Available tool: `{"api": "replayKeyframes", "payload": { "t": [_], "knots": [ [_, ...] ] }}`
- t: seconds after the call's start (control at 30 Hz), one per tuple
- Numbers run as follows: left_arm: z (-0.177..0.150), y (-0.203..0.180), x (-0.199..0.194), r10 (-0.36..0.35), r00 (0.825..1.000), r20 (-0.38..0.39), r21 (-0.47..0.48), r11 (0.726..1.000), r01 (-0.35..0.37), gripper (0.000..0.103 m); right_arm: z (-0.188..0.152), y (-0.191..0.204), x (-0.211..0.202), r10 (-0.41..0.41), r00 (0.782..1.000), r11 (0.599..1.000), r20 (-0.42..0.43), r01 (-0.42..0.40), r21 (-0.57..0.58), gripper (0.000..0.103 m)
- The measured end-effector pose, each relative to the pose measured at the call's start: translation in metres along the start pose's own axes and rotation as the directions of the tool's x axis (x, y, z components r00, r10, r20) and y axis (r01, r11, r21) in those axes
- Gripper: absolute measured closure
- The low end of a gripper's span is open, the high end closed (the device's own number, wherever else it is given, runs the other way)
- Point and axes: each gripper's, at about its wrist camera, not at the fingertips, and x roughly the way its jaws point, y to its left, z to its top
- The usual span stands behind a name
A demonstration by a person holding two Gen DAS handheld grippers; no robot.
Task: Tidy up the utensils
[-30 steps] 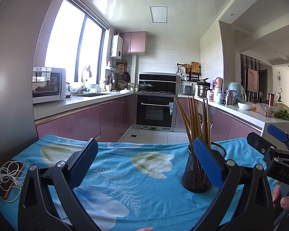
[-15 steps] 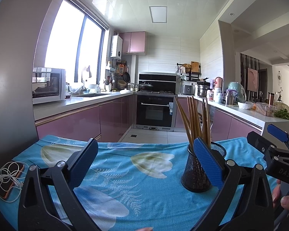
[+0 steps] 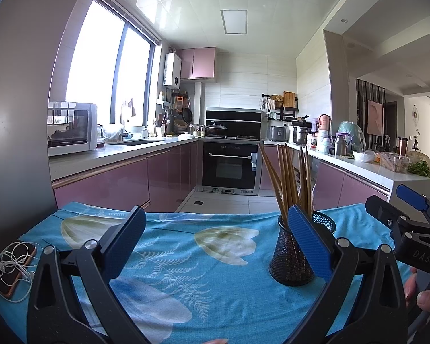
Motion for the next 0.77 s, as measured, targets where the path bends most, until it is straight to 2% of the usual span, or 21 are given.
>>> {"api": "replayKeyframes", "payload": {
  "t": [0.37, 0.53, 0.7, 0.77],
  "knots": [
    [0.002, -0.001, -0.002, 0.009, 1.0, 0.003, 0.033, 0.999, -0.009, 0.006, 0.0, -0.003, 0.0, 0.0, 1.0, 1.0, -0.01, 0.0, 0.003, 0.007],
    [0.001, -0.001, 0.001, 0.006, 1.0, -0.026, 0.035, 0.999, -0.005, 0.006, -0.003, -0.004, 0.002, 0.002, 1.0, 1.0, -0.027, -0.002, 0.0, 0.007],
    [-0.001, 0.003, 0.008, -0.007, 0.997, -0.073, 0.02, 1.0, 0.009, 0.006, -0.004, -0.009, 0.005, 0.013, 0.998, 1.0, -0.064, -0.013, -0.003, 0.007],
    [-0.002, 0.007, 0.013, -0.001, 0.995, -0.098, 0.018, 1.0, 0.003, 0.006, -0.005, -0.02, 0.013, -0.011, 0.992, 1.0, -0.125, 0.011, 0.001, 0.007]
  ]
}}
